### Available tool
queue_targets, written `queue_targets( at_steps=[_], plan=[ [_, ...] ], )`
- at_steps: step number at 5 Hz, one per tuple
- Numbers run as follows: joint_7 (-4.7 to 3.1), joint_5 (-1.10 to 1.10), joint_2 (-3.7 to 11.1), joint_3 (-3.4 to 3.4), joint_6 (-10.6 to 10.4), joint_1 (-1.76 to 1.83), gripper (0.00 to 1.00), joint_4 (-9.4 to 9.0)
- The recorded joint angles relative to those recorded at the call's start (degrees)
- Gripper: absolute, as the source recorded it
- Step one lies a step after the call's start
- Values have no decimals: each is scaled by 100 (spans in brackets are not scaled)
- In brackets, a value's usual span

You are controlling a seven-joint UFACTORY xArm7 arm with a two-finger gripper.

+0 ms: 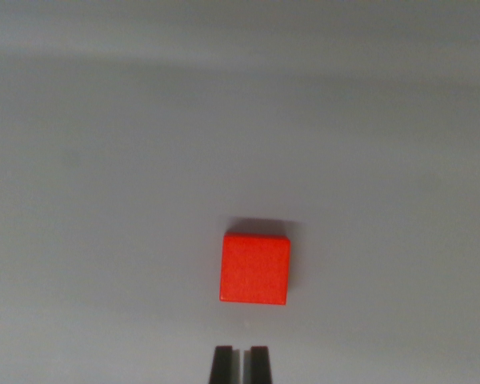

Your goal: Reach red block

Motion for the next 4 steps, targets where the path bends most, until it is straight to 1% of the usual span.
queue_targets(
  at_steps=[1, 2, 3, 4],
  plan=[
    [-19, 14, 155, -12, -273, -10, 0, -138],
    [-19, 14, 155, -12, -273, -10, 0, -138],
    [-39, 28, 310, -24, -545, -21, 0, -275],
    [-39, 28, 310, -24, -545, -21, 0, -275]
  ],
)
